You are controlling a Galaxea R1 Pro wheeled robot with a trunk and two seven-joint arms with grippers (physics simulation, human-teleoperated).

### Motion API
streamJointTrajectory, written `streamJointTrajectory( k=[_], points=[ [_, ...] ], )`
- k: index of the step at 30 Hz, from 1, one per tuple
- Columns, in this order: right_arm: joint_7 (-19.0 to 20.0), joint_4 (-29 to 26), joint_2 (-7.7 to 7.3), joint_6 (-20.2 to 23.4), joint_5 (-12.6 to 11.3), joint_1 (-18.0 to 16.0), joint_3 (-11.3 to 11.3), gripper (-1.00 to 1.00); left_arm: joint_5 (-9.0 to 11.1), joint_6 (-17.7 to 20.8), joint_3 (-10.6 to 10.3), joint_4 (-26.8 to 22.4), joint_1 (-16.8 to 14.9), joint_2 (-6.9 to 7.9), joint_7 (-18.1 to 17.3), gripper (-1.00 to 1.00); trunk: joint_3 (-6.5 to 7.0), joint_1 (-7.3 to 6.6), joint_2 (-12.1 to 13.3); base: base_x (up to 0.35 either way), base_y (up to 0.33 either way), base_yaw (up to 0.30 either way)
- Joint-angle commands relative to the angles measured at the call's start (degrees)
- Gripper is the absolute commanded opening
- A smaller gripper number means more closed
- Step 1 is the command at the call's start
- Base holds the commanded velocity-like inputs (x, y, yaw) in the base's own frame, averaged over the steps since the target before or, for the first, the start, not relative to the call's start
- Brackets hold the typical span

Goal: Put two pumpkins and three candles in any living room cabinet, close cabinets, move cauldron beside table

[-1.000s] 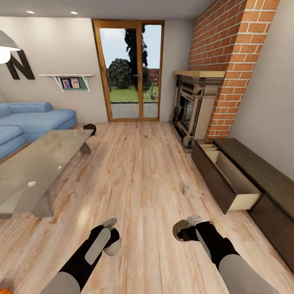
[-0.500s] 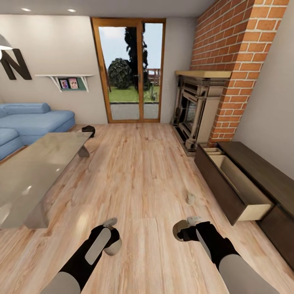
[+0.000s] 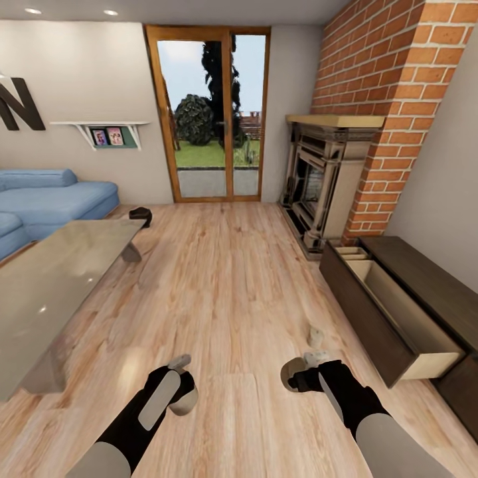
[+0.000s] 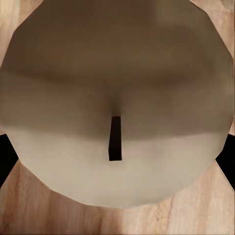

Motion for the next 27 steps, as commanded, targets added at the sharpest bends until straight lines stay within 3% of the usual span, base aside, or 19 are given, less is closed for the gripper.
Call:
streamJointTrajectory(
  k=[1,9,19,27],
  points=[
    [-0.02,0.00,0.03,0.00,-0.02,-0.01,0.01,-1.00,-0.06,-0.02,0.00,0.00,-0.01,0.00,-0.05,-1.00,0.00,0.00,0.00,0.324,0.000,0.000],
    [-0.02,0.01,0.05,0.00,-0.07,-0.01,0.00,-1.00,-0.07,-0.02,-0.01,0.00,-0.01,0.00,-0.05,-1.00,0.00,0.00,0.00,0.324,0.001,0.017],
    [-0.09,0.10,0.07,0.00,-0.02,-0.01,-0.01,-1.00,-0.06,-0.02,0.04,0.00,-0.01,0.00,-0.05,-1.00,0.00,0.00,0.00,0.324,0.066,0.247],
    [-0.07,0.17,0.12,0.00,-0.05,-0.01,0.06,-1.00,-0.06,-0.02,0.00,0.00,-0.01,0.00,-0.05,-1.00,0.00,0.00,0.00,0.322,0.096,0.042]
  ],
)
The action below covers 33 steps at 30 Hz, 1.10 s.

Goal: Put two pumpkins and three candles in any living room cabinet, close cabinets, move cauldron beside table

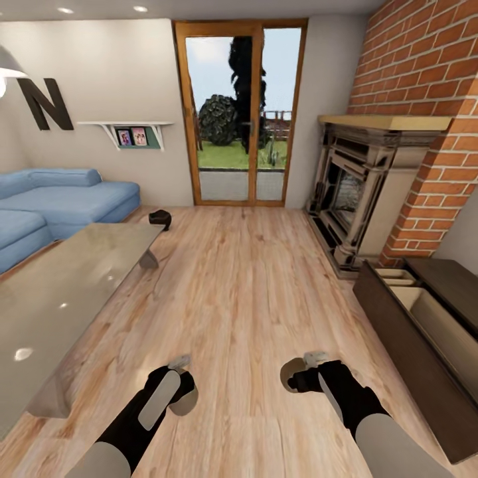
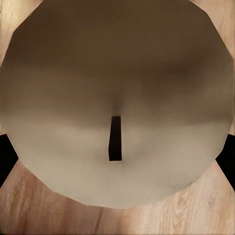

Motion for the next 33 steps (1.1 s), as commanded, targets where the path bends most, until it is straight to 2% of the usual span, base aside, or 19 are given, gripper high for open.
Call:
streamJointTrajectory(
  k=[1,33],
  points=[
    [-0.02,-0.02,-0.02,0.00,-0.02,-0.01,0.01,-1.00,-0.06,-0.01,0.00,-0.01,-0.01,0.00,-0.05,-1.00,0.00,0.00,0.00,0.321,0.105,0.001],
    [0.02,-0.01,-0.05,0.00,-0.40,-0.01,-0.07,-1.00,-0.14,-0.01,-0.10,-0.01,-0.01,0.00,-0.05,-1.00,0.00,0.00,0.00,0.321,0.106,-0.001]
  ],
)
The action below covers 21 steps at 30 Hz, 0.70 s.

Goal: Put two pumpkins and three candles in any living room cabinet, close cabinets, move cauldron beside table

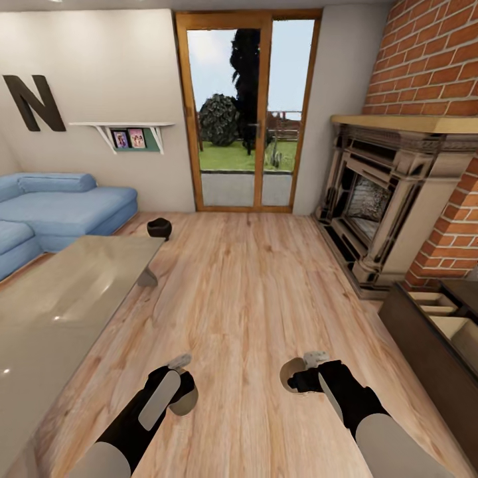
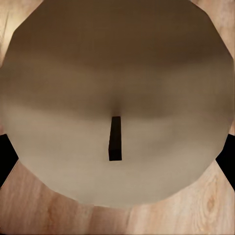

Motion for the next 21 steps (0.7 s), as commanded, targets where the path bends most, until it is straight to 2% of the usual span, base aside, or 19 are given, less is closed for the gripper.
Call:
streamJointTrajectory(
  k=[1,5,21],
  points=[
    [-0.02,-0.02,0.00,0.00,-0.02,-0.01,0.00,-1.00,-0.06,-0.02,0.00,0.00,-0.01,0.00,-0.05,-1.00,0.00,0.00,0.00,0.321,0.105,-0.070],
    [-0.02,0.00,0.00,0.00,-0.03,-0.01,0.00,-1.00,-0.05,-0.02,0.00,0.00,-0.01,0.00,-0.05,-1.00,0.00,0.00,0.00,0.321,0.105,-0.191],
    [-0.02,0.01,-0.08,0.00,-0.03,-0.01,0.00,-1.00,-0.06,-0.02,0.00,0.02,-0.01,0.00,-0.05,-1.00,0.44,0.00,0.00,0.318,0.123,-0.275]
  ],
)
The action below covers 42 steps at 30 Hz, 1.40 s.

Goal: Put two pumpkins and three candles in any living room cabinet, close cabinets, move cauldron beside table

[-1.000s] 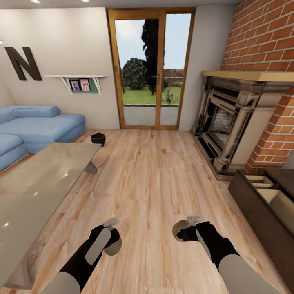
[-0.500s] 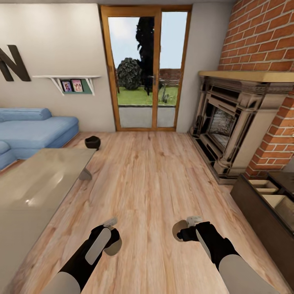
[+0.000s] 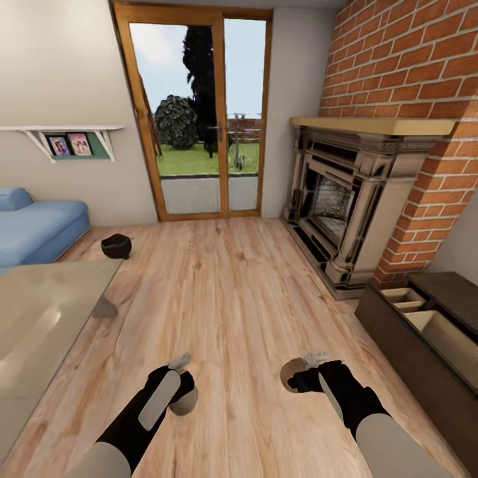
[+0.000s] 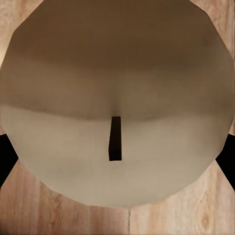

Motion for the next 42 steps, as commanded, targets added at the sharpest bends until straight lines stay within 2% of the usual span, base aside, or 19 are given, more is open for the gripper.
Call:
streamJointTrajectory(
  k=[1,37,42],
  points=[
    [-0.02,-0.01,0.00,0.00,-0.04,-0.01,0.00,-1.00,-0.06,-0.01,0.00,0.02,-0.01,0.00,-0.05,-1.00,0.04,0.00,0.00,0.311,0.172,-0.278],
    [-0.02,-0.01,0.07,0.00,0.08,-0.01,0.00,-1.00,-0.06,-0.01,0.07,0.06,-0.01,0.00,-0.05,-1.00,1.38,0.00,0.00,0.308,0.171,-0.278],
    [-0.02,-0.07,0.08,0.00,0.23,-0.01,0.00,-1.00,-0.06,-0.01,0.02,0.06,0.00,0.00,-0.05,-1.00,1.42,0.00,0.00,0.305,0.166,-0.083]
  ],
)
